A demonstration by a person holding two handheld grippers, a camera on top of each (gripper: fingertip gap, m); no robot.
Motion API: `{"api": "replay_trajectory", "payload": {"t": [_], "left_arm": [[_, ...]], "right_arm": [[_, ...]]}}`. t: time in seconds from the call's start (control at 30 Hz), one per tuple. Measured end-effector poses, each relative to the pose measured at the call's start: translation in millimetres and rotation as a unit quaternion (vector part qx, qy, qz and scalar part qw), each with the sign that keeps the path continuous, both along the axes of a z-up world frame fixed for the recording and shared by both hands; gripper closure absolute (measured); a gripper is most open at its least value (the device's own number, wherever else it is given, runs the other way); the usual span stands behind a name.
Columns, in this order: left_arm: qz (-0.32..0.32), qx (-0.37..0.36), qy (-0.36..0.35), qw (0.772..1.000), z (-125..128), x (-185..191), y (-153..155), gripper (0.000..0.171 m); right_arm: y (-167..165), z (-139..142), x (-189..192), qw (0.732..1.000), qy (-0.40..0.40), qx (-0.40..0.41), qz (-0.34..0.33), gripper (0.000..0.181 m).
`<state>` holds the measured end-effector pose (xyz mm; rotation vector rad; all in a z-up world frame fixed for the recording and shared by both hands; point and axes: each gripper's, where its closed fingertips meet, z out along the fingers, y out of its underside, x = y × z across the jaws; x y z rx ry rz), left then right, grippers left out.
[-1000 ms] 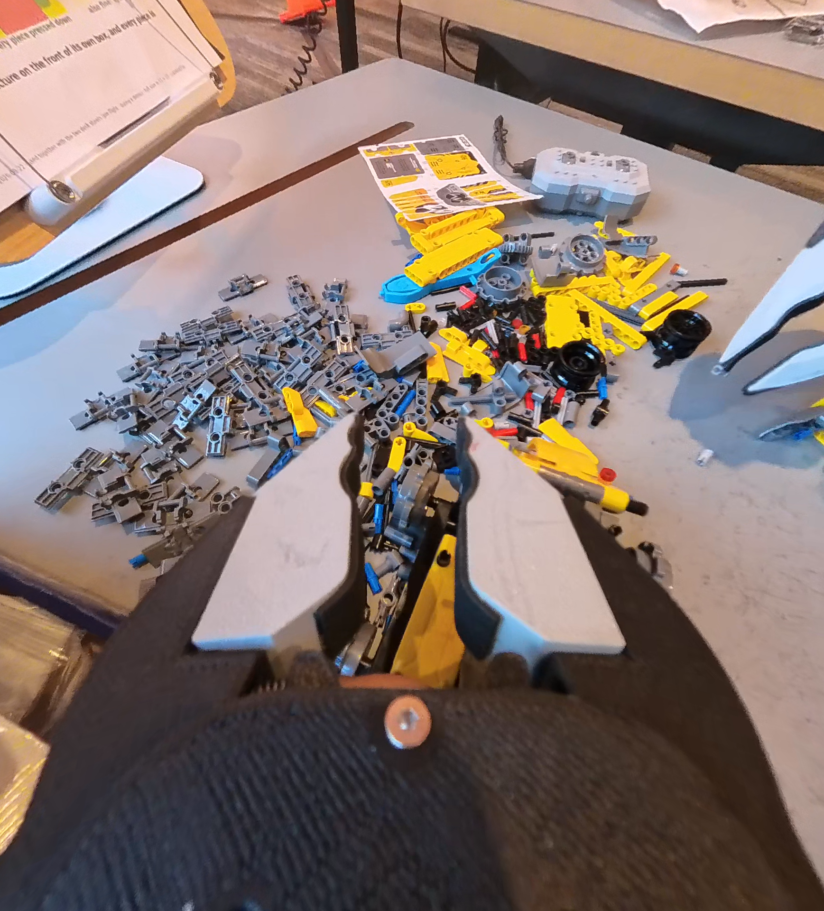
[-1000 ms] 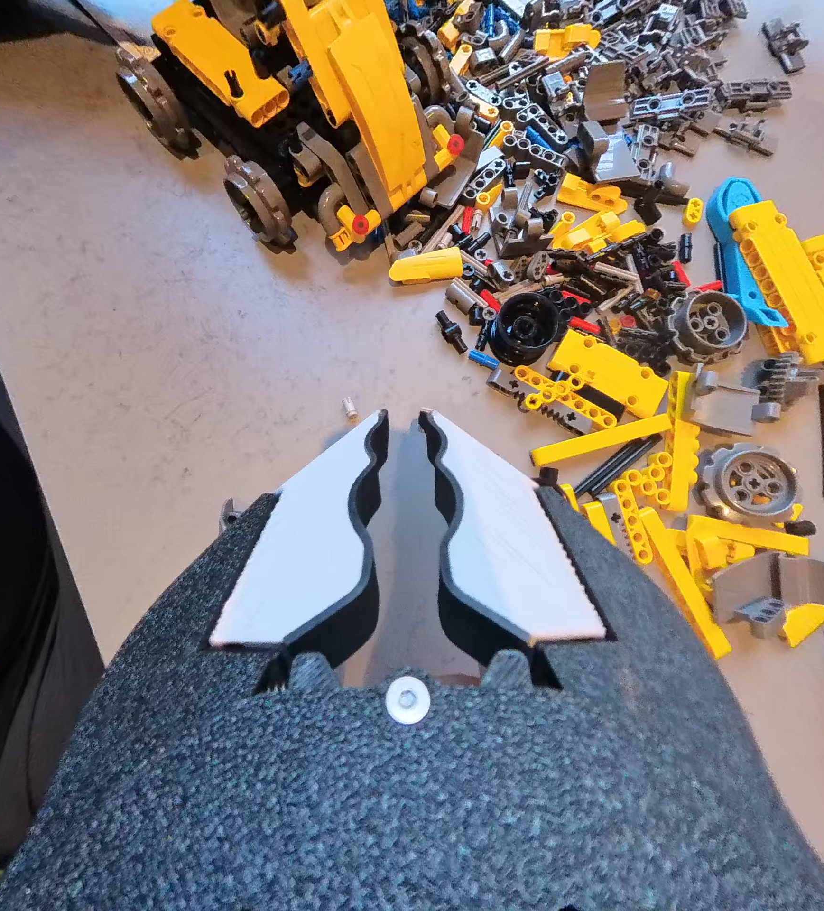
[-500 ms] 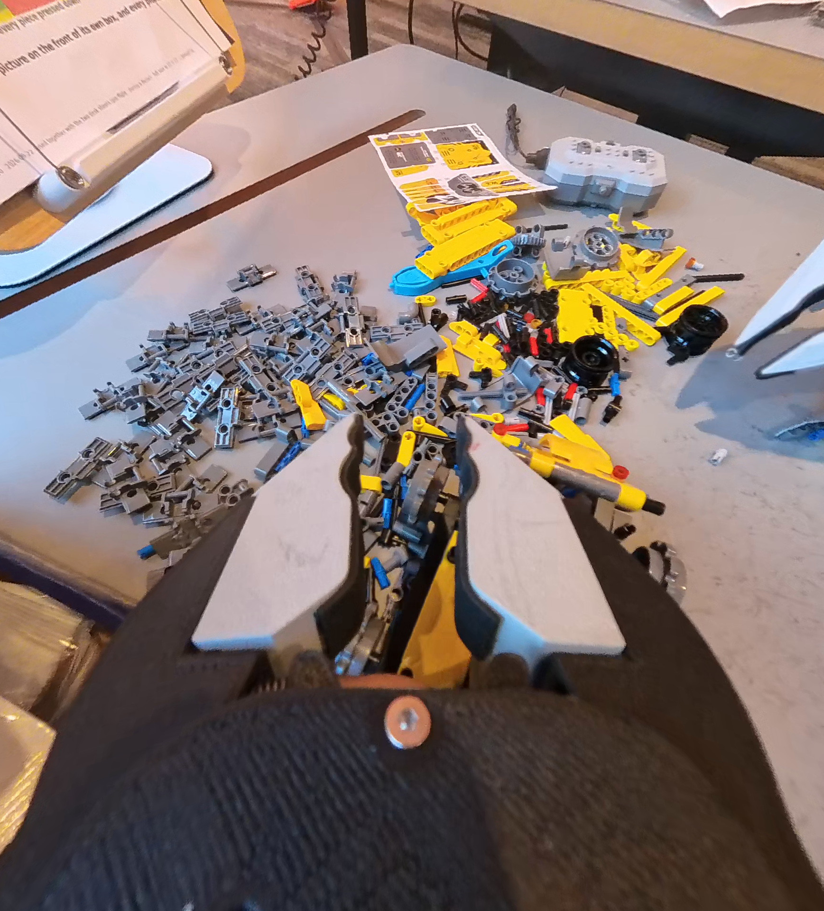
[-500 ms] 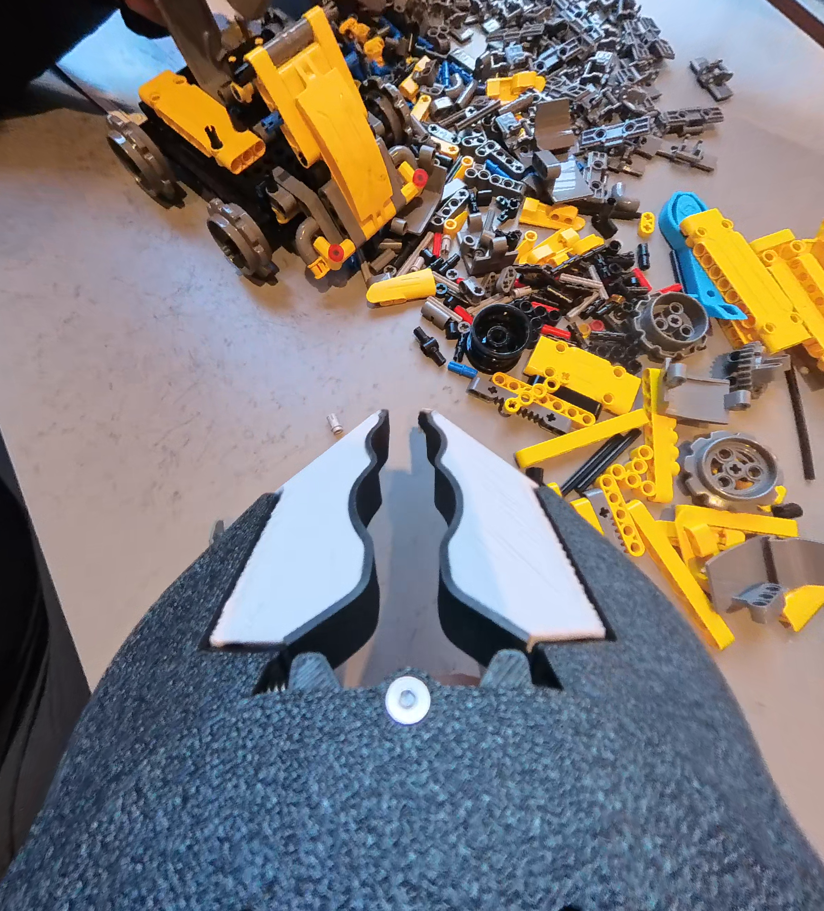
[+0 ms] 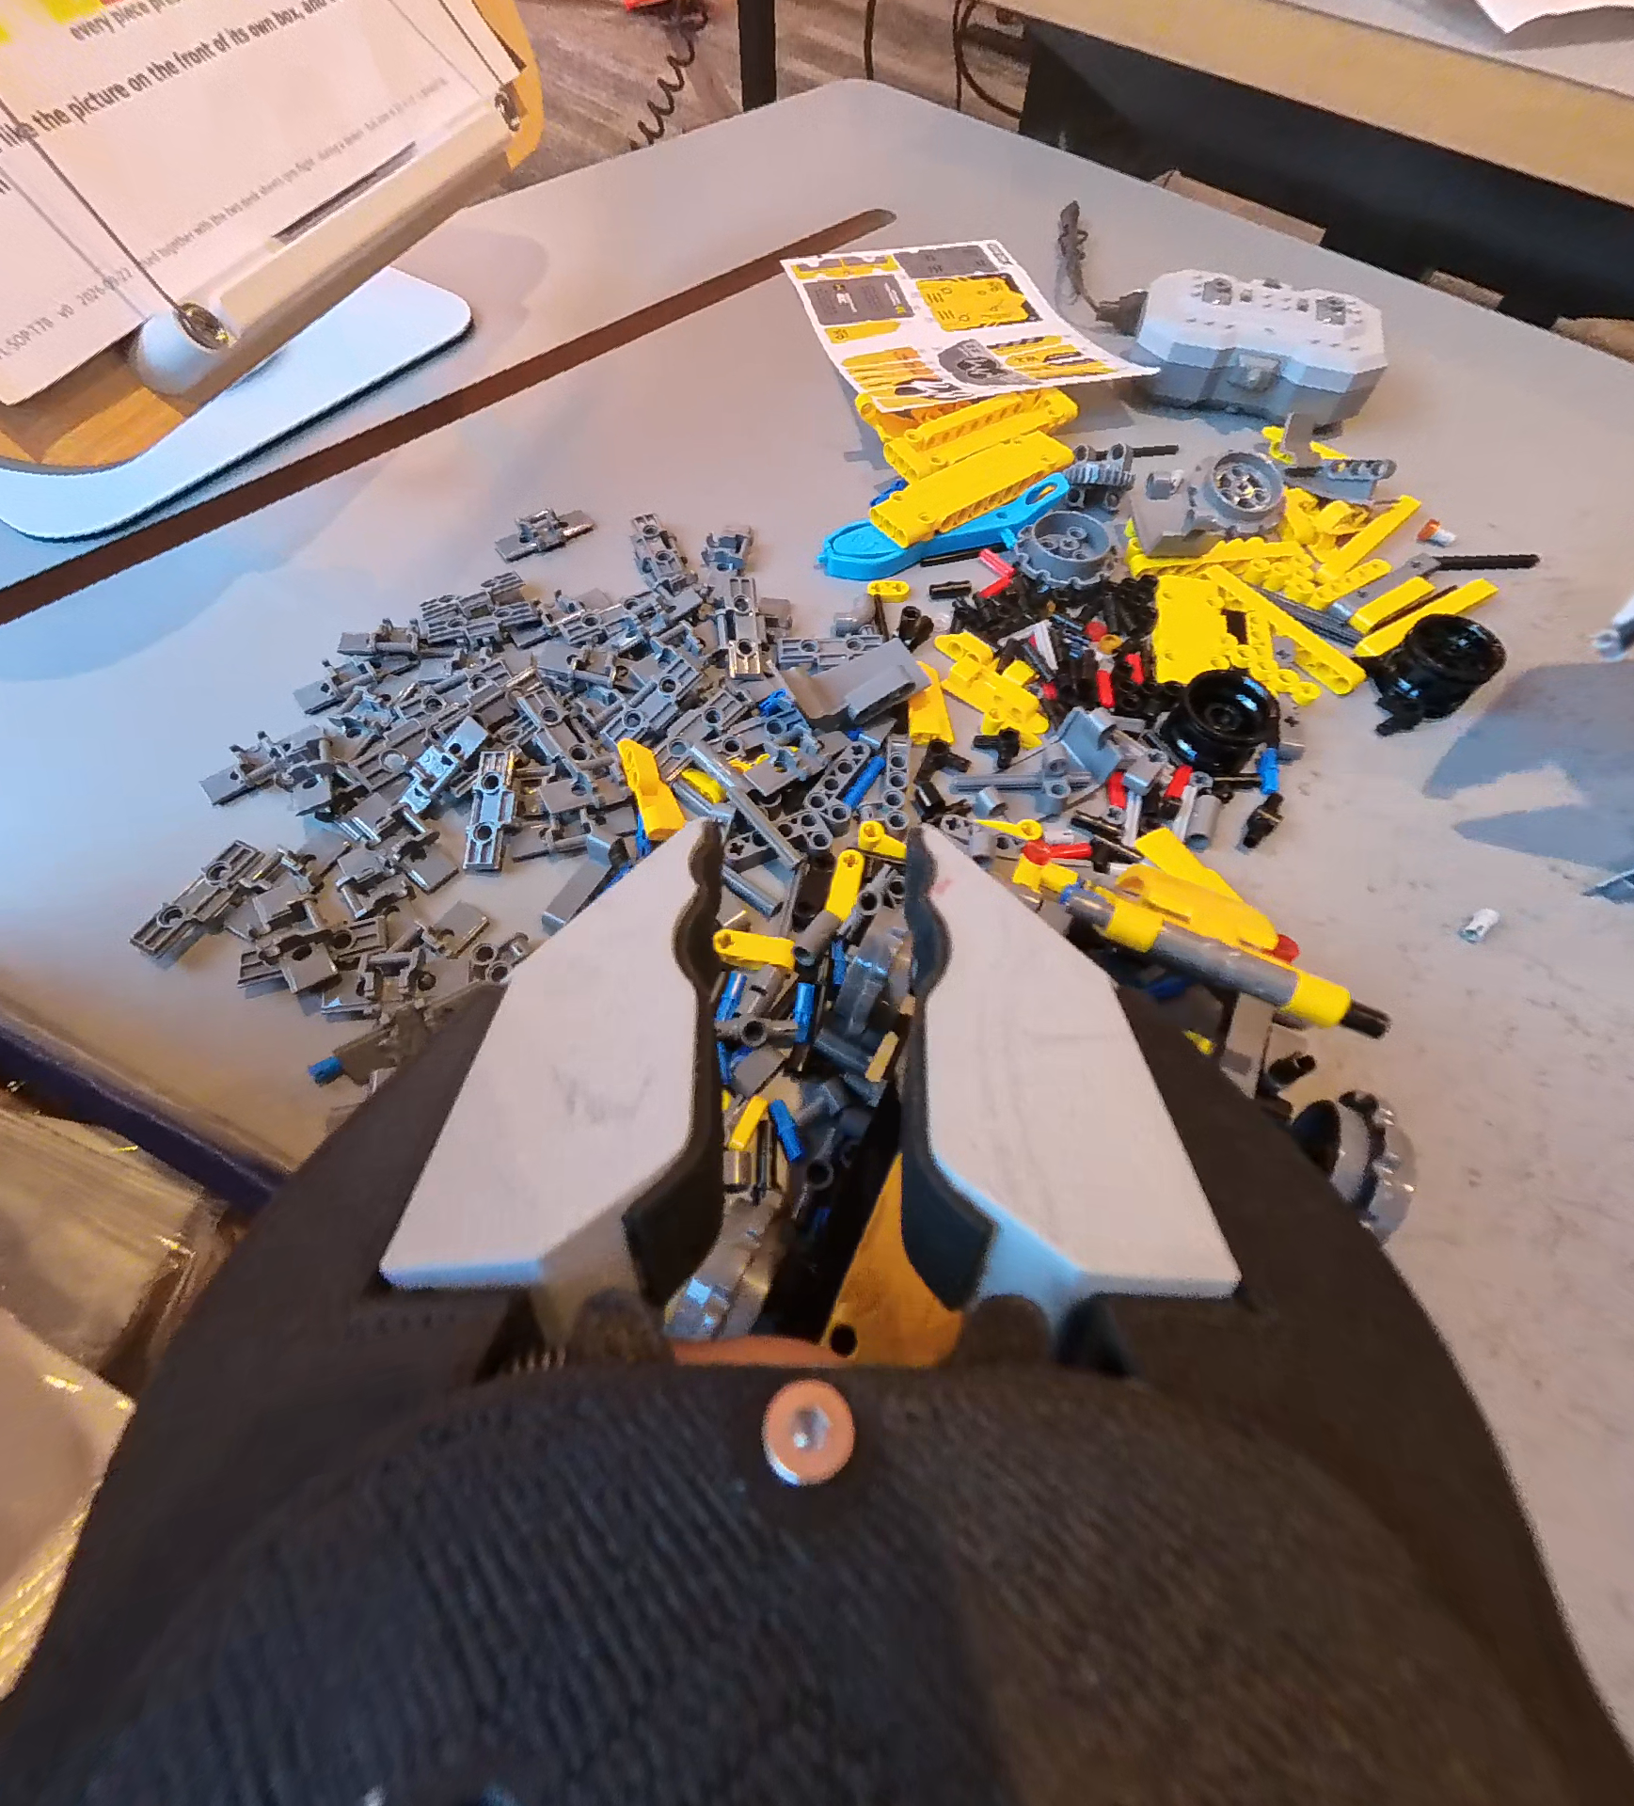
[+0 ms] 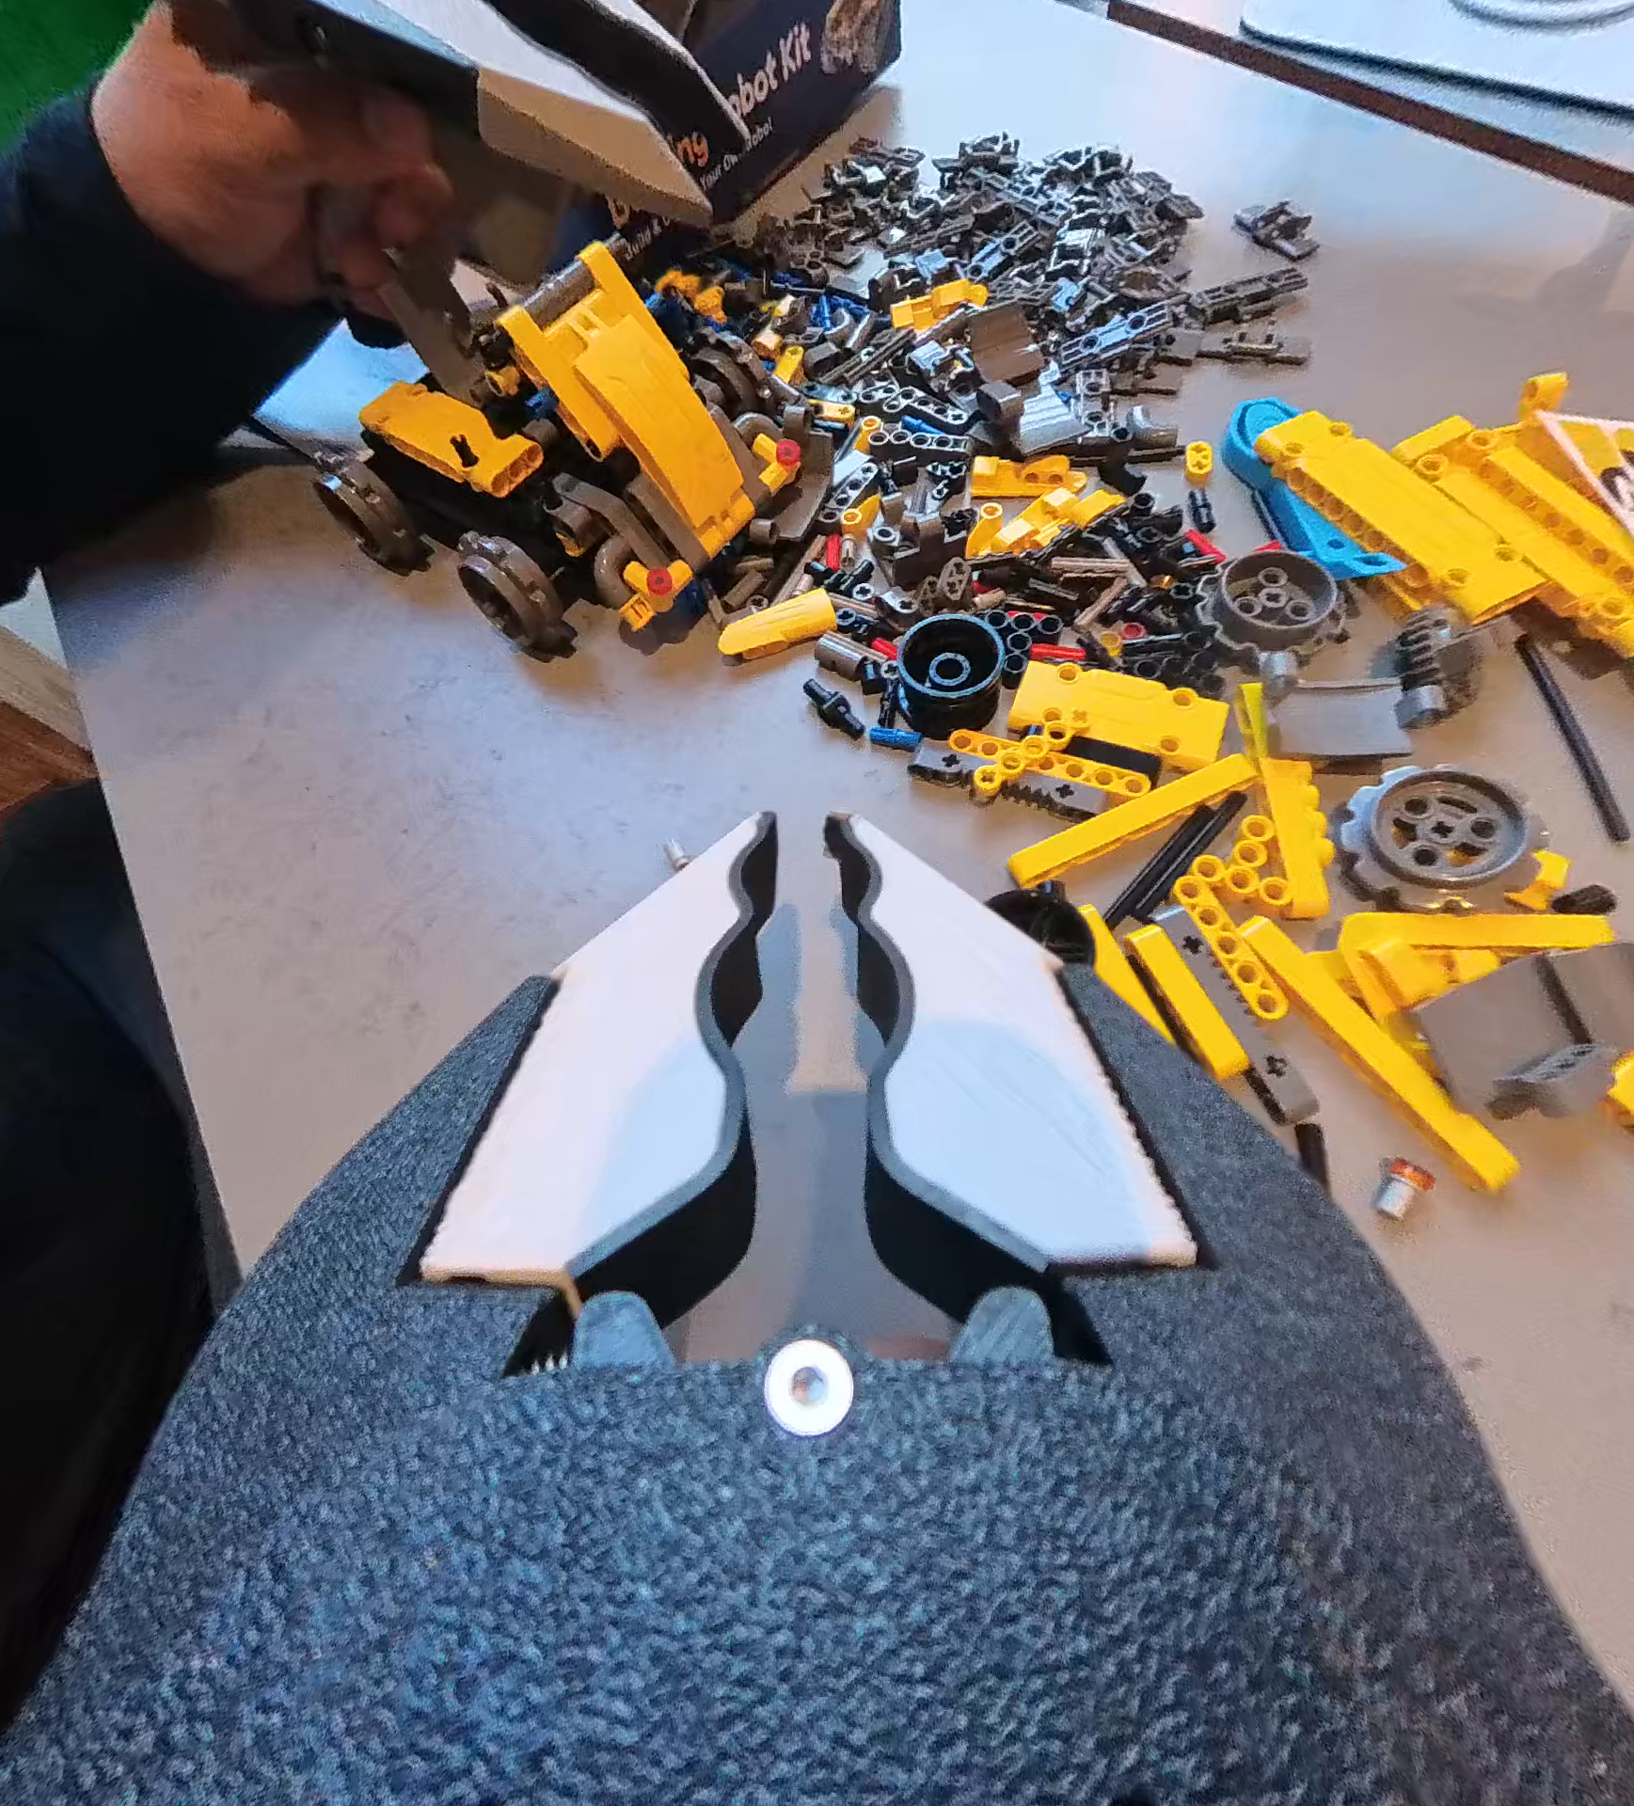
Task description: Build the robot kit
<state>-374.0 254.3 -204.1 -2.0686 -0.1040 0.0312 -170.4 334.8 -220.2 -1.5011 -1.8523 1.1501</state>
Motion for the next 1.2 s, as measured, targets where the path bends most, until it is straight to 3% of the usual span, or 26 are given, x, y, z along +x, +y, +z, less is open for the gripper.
{"api": "replay_trajectory", "payload": {"t": [0.17,0.33,0.6,0.73,0.83,1.2], "left_arm": [[0.002,-0.002,-0.002,1.0,-1.9,-1.2,0.2,0.136],[0.0,-0.002,-0.002,1.0,-2.2,-0.8,0.6,0.134],[-0.002,-0.003,0.001,1.0,-2.9,0.0,1.0,0.134],[-0.002,-0.002,-0.001,1.0,-2.2,-0.4,0.7,0.134],[-0.002,-0.001,-0.001,1.0,-1.1,-0.4,0.4,0.134],[-0.008,-0.001,-0.002,1.0,-1.0,2.5,0.7,0.134]], "right_arm": [[-3.8,-8.0,1.5,1.0,-0.006,-0.002,0.011,0.169],[-27.4,-13.3,6.1,0.995,-0.008,0.042,0.085,0.161],[-39.6,-34.7,-2.4,0.978,-0.102,0.104,0.152,0.161],[-49.7,-43.4,-1.6,0.962,-0.184,0.062,0.19,0.156],[-45.4,-55.7,-0.8,0.951,-0.232,0.057,0.198,0.158],[-33.6,-50.7,-2.8,0.961,-0.207,0.056,0.174,0.15]]}}
